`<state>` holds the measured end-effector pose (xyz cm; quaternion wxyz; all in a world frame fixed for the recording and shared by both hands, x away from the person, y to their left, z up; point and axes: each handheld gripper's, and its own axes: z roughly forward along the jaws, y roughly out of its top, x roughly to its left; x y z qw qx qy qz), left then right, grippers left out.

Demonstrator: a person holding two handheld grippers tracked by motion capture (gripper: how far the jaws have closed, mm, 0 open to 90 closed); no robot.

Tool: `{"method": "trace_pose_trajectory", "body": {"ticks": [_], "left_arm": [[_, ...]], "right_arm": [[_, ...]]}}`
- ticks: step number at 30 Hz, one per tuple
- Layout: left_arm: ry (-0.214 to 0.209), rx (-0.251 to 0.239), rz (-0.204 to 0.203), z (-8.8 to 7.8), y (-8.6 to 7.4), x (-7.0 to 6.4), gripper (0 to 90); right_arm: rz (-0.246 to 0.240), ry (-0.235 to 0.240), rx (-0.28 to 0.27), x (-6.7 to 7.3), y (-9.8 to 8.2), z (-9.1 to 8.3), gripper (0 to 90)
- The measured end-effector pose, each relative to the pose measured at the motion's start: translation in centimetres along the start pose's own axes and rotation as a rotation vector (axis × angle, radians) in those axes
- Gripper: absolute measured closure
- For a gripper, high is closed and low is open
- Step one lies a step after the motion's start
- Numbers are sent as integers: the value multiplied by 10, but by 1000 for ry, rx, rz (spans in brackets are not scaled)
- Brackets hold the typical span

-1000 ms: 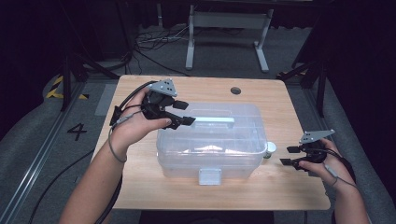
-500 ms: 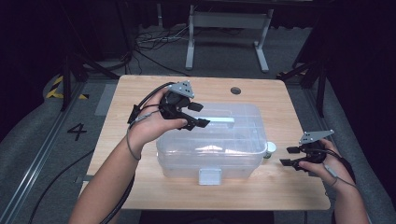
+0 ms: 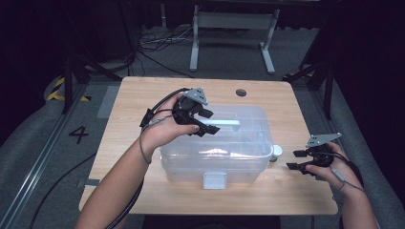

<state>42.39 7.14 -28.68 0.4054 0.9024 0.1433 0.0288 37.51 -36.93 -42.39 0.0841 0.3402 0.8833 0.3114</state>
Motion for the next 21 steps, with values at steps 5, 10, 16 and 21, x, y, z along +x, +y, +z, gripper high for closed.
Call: {"method": "trace_pose_trajectory", "body": {"ticks": [5, 10, 16, 21], "left_arm": [[9, 16, 1, 3, -2, 2, 437], [6, 53, 24, 6, -6, 1, 514], [15, 74, 28, 8, -8, 1, 553], [35, 86, 54, 6, -7, 0, 703]], "right_arm": [[0, -1, -1, 0, 0, 0, 363], [2, -2, -2, 0, 0, 0, 363], [3, 0, 1, 1, 0, 0, 363], [3, 0, -1, 1, 0, -1, 363]]}}
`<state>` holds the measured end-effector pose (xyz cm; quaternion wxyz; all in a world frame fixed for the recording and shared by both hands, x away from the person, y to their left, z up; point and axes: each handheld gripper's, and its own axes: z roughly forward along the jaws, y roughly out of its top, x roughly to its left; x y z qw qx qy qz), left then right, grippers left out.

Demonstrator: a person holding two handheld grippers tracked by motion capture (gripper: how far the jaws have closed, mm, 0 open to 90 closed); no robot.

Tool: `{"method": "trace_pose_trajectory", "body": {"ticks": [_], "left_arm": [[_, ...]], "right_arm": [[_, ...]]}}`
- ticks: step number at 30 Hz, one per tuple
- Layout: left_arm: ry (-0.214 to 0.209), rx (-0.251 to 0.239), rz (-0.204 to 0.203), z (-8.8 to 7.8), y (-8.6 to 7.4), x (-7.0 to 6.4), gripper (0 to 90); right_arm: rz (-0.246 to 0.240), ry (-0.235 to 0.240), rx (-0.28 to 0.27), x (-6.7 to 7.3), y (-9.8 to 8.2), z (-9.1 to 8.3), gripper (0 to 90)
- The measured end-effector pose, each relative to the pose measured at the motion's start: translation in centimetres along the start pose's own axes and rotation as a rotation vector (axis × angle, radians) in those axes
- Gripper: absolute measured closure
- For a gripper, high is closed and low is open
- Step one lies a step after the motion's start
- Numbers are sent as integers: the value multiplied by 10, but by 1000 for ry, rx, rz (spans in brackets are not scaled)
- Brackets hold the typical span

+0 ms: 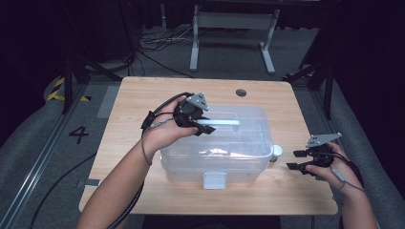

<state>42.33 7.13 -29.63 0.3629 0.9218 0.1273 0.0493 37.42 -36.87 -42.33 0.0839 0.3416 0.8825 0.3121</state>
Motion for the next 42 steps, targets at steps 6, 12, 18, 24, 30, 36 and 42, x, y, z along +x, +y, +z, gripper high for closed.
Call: {"method": "trace_pose_trajectory", "body": {"ticks": [6, 12, 18, 24, 30, 36, 42], "left_arm": [[35, 17, 40, -1, 2, -2, 735], [52, 14, 51, -3, 6, -1, 742], [51, 42, 46, -6, 14, 2, 736], [52, 37, 49, -10, 20, 9, 737], [63, 38, 40, -12, 24, 14, 736], [61, 36, 6, -13, 29, 22, 730], [73, 22, -19, -15, 34, 31, 719]], "right_arm": [[3, 6, 4, 0, -1, 0, 367], [0, 10, -2, 3, -1, -1, 366], [4, 7, -8, 8, -6, -6, 390], [-1, 5, -30, 12, -11, -12, 435], [14, 17, -83, 16, -12, -16, 483], [41, 79, -97, 22, -8, -13, 527], [36, 95, -57, 26, -3, -12, 662]]}}
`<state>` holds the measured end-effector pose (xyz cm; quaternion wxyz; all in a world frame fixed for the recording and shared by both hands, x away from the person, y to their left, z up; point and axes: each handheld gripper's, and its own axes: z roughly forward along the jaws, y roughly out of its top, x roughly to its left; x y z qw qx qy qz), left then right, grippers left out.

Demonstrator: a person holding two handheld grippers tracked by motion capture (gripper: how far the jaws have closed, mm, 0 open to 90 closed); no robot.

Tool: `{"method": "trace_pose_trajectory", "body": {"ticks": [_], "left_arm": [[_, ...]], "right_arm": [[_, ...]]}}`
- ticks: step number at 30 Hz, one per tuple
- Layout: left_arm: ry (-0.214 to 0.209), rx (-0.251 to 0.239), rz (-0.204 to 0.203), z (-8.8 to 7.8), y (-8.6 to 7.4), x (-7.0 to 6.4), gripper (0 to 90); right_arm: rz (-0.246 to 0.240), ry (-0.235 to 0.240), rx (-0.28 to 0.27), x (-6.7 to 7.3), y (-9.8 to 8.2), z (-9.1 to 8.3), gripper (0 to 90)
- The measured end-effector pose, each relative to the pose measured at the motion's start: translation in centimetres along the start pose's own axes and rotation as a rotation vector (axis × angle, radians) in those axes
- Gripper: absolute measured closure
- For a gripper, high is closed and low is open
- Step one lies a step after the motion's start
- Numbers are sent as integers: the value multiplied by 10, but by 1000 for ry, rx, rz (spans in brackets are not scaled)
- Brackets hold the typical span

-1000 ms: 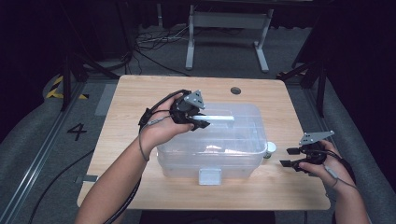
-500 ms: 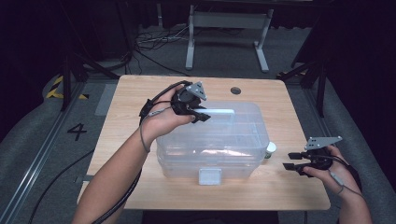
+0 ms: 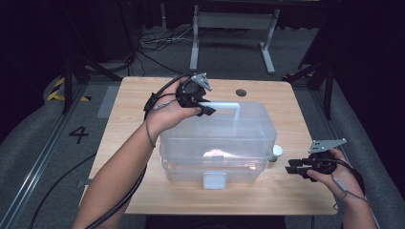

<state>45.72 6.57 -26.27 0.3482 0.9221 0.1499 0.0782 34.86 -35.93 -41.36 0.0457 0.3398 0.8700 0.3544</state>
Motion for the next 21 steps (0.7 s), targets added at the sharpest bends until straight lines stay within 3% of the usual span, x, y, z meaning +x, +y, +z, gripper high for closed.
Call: {"method": "trace_pose_trajectory", "body": {"ticks": [8, 21], "left_arm": [[9, -2, -15, 0, 4, 8, 711], [40, 17, -35, 2, 13, 22, 701]], "right_arm": [[-49, 18, -4, 6, 5, 0, 839], [-112, 35, -66, 18, 15, 0, 883]]}}
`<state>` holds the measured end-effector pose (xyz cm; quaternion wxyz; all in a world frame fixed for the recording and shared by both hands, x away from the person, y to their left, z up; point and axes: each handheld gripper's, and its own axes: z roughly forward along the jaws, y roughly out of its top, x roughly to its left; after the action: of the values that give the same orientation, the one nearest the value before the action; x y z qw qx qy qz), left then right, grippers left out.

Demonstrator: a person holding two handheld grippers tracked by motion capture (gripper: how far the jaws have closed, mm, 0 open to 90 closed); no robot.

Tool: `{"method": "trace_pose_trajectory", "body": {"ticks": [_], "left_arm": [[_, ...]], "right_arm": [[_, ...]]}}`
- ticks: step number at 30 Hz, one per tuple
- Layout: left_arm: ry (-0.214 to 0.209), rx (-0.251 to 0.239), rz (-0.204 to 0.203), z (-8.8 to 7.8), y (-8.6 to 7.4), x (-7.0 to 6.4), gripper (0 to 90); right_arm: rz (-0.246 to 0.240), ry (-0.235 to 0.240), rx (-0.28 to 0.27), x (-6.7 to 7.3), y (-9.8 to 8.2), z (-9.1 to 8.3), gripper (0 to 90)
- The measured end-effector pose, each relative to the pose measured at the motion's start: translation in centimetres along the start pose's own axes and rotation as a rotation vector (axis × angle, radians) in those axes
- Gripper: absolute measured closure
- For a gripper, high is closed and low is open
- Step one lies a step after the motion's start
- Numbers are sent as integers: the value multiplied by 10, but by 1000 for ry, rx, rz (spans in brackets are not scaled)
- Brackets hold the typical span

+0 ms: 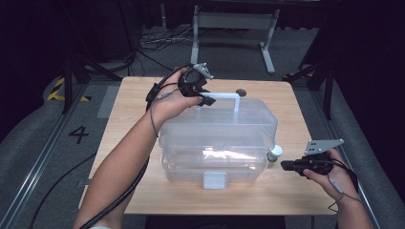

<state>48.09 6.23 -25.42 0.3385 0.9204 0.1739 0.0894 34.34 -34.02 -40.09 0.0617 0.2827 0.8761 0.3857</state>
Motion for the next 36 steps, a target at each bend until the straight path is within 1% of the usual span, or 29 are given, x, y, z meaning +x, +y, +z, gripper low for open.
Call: {"method": "trace_pose_trajectory", "body": {"ticks": [4, 5, 9, 12, 14, 15, 16, 17, 18, 19, 23, 26, 28, 31, 33, 36], "left_arm": [[0, 8, -7, 0, 2, 2, 700], [1, 8, -7, 0, 2, 2, 700], [-1, 9, -8, 1, 2, 3, 700], [-1, 9, -7, 0, 2, 3, 700], [-2, 9, -8, 1, 2, 3, 700], [-2, 10, -9, 1, 2, 3, 700], [-2, 10, -9, 1, 2, 3, 700], [-4, 10, -12, 1, 2, 3, 699], [-4, 10, -12, 1, 2, 3, 699], [-5, 10, -13, 1, 2, 3, 699], [-6, 13, -11, 1, 3, 4, 699], [-7, 10, -19, 1, 3, 4, 698], [-9, 12, -23, 1, 3, 4, 698], [-9, 13, -23, 1, 3, 5, 697], [-9, 11, -27, 1, 2, 4, 697], [-8, 11, -26, 1, 2, 4, 697]], "right_arm": [[-22, -7, -28, 2, 2, -2, 900], [-22, -7, -28, 2, 2, -2, 900], [-35, 24, -46, 6, 5, -2, 900], [-53, 28, -70, 9, 9, -2, 900], [-59, 36, -96, 11, 12, -2, 900], [-70, 41, -122, 14, 14, -4, 900], [-70, 41, -122, 14, 14, -4, 900], [-82, 56, -165, 15, 16, -5, 900], [-82, 56, -165, 15, 16, -5, 900], [-84, 62, -179, 15, 17, -6, 900], [-93, 83, -250, 16, 21, -7, 900], [-101, 94, -299, 18, 24, -7, 900], [-109, 94, -329, 19, 27, -6, 900], [-136, 67, -363, 19, 29, -4, 900], [-138, 72, -391, 18, 30, -2, 900], [-120, 77, -428, 15, 30, 0, 900]]}}
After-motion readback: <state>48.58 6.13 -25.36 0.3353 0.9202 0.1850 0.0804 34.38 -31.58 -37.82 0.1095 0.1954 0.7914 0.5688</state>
